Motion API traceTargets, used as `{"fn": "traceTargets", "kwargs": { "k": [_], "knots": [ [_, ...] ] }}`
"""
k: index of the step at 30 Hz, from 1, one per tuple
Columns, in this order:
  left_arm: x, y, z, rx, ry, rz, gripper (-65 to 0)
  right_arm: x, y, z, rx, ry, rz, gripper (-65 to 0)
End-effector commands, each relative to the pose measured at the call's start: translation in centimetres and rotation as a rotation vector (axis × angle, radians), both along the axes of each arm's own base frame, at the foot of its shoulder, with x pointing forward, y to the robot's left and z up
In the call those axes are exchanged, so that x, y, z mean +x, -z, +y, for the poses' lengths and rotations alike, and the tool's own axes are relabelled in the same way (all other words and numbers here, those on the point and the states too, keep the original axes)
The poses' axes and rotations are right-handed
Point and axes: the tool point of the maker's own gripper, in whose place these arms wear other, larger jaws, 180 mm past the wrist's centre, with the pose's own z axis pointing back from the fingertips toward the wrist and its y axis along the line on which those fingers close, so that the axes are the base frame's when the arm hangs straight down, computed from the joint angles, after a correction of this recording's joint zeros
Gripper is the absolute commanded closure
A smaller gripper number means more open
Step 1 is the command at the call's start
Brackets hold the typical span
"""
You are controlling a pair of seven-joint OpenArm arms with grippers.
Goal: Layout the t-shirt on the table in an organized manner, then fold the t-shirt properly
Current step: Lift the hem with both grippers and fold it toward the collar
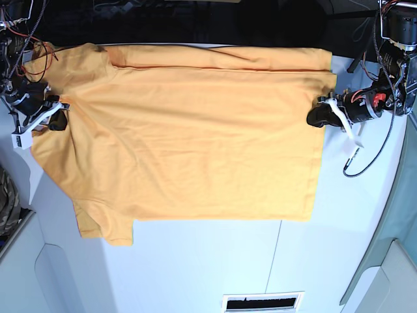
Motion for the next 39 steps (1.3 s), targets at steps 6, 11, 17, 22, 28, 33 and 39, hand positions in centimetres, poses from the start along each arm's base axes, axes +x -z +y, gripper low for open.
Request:
{"fn": "traceTargets", "kwargs": {
  "k": [6, 11, 17, 22, 28, 33, 39],
  "knots": [
    [1.8, -1.6, 0.5, 0.018, 0.011, -0.052, -1.3, 6.3, -6.1, -3.2, -0.027, 0.115, -0.214, -20.3],
    [2.2, -1.9, 0.5, 0.019, 0.011, -0.062, -12.7, 11.0, -9.1, -4.8, -0.070, 0.163, -0.301, -28.9],
    [5.4, -4.1, 0.7, 0.024, 0.010, -0.134, -30.4, 15.3, -8.9, -7.0, -0.050, 0.253, -0.313, -40.2],
    [8.7, -6.3, 1.5, 0.055, 0.002, -0.213, -35.7, 14.2, -4.3, -6.2, -0.012, 0.230, -0.203, -40.2],
    [12.7, -6.8, 3.6, 0.071, -0.081, -0.254, -35.7, 11.1, 0.5, -3.0, 0.018, 0.112, -0.084, -40.2],
    [15.6, -6.5, 6.6, 0.098, -0.201, -0.283, -35.7, 10.7, 0.9, -2.6, 0.011, 0.095, -0.069, -40.1],
    [16.5, -4.3, 6.5, 0.094, -0.271, -0.238, -35.6, 11.1, 0.5, -2.5, 0.049, 0.120, -0.090, -40.1]
  ]
}}
